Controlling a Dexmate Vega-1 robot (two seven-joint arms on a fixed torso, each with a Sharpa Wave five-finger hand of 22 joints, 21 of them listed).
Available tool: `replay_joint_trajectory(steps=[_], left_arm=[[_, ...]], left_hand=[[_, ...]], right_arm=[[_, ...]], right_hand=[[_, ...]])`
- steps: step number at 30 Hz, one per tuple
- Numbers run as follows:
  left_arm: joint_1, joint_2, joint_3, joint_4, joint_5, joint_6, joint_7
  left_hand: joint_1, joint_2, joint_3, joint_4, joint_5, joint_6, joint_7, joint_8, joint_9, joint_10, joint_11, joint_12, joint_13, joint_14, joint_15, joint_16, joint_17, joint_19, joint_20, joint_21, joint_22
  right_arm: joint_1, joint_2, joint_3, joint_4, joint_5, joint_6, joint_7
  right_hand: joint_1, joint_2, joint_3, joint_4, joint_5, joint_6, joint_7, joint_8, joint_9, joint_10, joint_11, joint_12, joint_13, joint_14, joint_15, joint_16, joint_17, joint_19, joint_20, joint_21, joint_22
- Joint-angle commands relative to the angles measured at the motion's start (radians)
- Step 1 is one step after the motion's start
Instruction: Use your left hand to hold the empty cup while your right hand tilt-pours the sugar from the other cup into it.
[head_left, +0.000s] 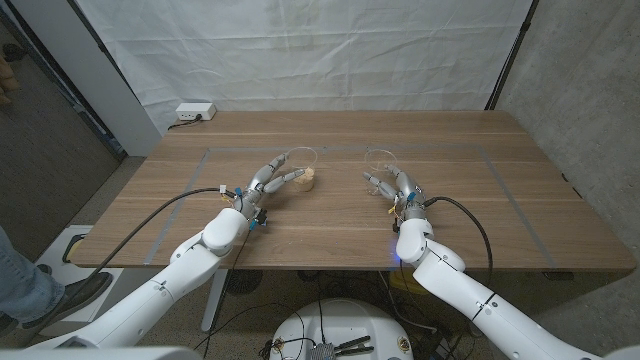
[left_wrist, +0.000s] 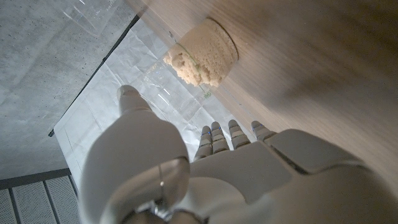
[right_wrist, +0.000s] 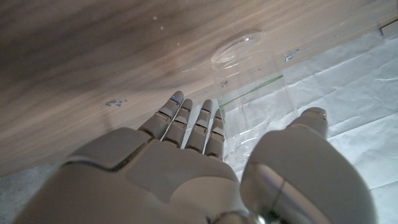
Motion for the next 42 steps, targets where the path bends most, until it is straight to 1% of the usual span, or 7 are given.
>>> replay_joint_trajectory(steps=[1, 4, 9, 16, 27, 33, 42], left_arm=[[-0.006, -0.002, 0.002, 0.003, -0.001, 0.009, -0.004], [-0.007, -0.003, 0.003, 0.004, 0.000, 0.010, -0.004], [-0.004, -0.001, 0.000, -0.006, 0.008, 0.018, 0.010], [0.006, 0.011, -0.008, -0.026, 0.010, 0.025, 0.018], [0.043, 0.034, -0.028, -0.073, 0.001, 0.044, 0.036], [0.064, 0.052, -0.041, -0.099, -0.002, 0.053, 0.044], [0.087, 0.070, -0.056, -0.115, -0.021, 0.043, 0.038]], left_hand=[[0.000, 0.006, -0.008, 0.001, 0.005, 0.004, -0.002, 0.009, 0.002, 0.002, 0.002, 0.011, 0.003, -0.003, 0.002, 0.007, 0.002, -0.079, 0.003, 0.008, 0.002], [0.000, 0.006, -0.008, 0.002, 0.005, 0.004, -0.003, 0.009, 0.002, 0.002, 0.000, 0.011, 0.003, -0.003, 0.002, 0.007, 0.002, -0.079, 0.003, 0.008, 0.002], [0.000, 0.006, -0.009, 0.002, 0.006, 0.000, -0.001, 0.007, 0.002, -0.002, 0.003, 0.010, 0.002, -0.006, 0.002, 0.007, 0.002, -0.079, 0.003, 0.008, 0.002], [0.000, 0.005, -0.011, 0.002, 0.006, -0.008, 0.002, 0.005, 0.002, -0.009, 0.007, 0.009, 0.002, -0.011, 0.007, 0.005, 0.001, -0.081, 0.005, 0.008, 0.002], [-0.001, -0.003, -0.017, 0.001, 0.007, -0.031, 0.009, -0.001, 0.001, -0.030, 0.015, 0.003, 0.002, -0.027, 0.015, 0.002, 0.001, -0.086, 0.008, 0.007, 0.002], [-0.006, -0.007, -0.023, 0.003, 0.007, -0.042, 0.013, -0.003, 0.001, -0.041, 0.023, 0.002, 0.002, -0.036, 0.014, 0.001, 0.002, -0.091, 0.009, 0.006, 0.002], [-0.012, -0.011, -0.028, 0.006, 0.007, -0.046, 0.015, -0.002, 0.001, -0.047, 0.025, 0.002, 0.002, -0.042, 0.020, 0.001, 0.002, -0.095, 0.009, 0.006, 0.002]], right_arm=[[0.005, -0.018, -0.008, -0.011, 0.005, -0.025, 0.036], [0.002, -0.027, -0.005, -0.010, 0.014, -0.003, 0.044], [0.006, -0.030, -0.004, -0.028, 0.021, -0.039, 0.069], [0.001, -0.039, 0.006, -0.040, 0.039, -0.049, 0.082], [-0.019, -0.050, 0.026, -0.043, 0.074, 0.002, 0.078], [-0.029, -0.046, 0.031, -0.045, 0.076, 0.023, 0.053], [-0.052, -0.052, 0.048, -0.066, 0.095, 0.079, 0.038]], right_hand=[[-0.021, -0.008, -0.020, 0.003, 0.015, -0.028, 0.003, -0.002, 0.002, -0.030, 0.007, -0.004, 0.003, -0.023, 0.006, -0.005, 0.002, -0.021, 0.009, -0.004, 0.001], [-0.040, -0.021, -0.037, 0.010, 0.031, -0.072, 0.013, -0.004, 0.001, -0.076, 0.026, -0.006, 0.003, -0.072, 0.021, -0.009, 0.002, -0.061, 0.023, -0.009, -0.001], [-0.073, -0.042, -0.068, 0.022, 0.052, -0.140, 0.010, -0.004, 0.000, -0.147, 0.065, -0.008, 0.003, -0.138, 0.043, -0.007, 0.002, -0.110, 0.049, -0.009, -0.003], [-0.104, -0.057, -0.098, 0.035, 0.067, -0.205, 0.029, -0.005, -0.002, -0.215, 0.095, -0.008, 0.002, -0.198, 0.062, -0.006, 0.002, -0.162, 0.080, -0.011, -0.005], [-0.129, -0.062, -0.119, 0.047, 0.074, -0.240, 0.028, -0.003, -0.003, -0.250, 0.101, -0.004, 0.001, -0.233, 0.076, -0.004, 0.001, -0.204, 0.121, -0.013, -0.007], [-0.148, -0.065, -0.131, 0.056, 0.074, -0.258, 0.031, -0.003, -0.003, -0.266, 0.106, -0.004, 0.001, -0.252, 0.083, -0.004, 0.001, -0.224, 0.129, -0.014, -0.008], [-0.169, -0.063, -0.141, 0.067, 0.075, -0.257, 0.030, 0.003, -0.003, -0.261, 0.108, 0.004, 0.001, -0.247, 0.084, 0.003, 0.002, -0.225, 0.134, -0.008, -0.009]])
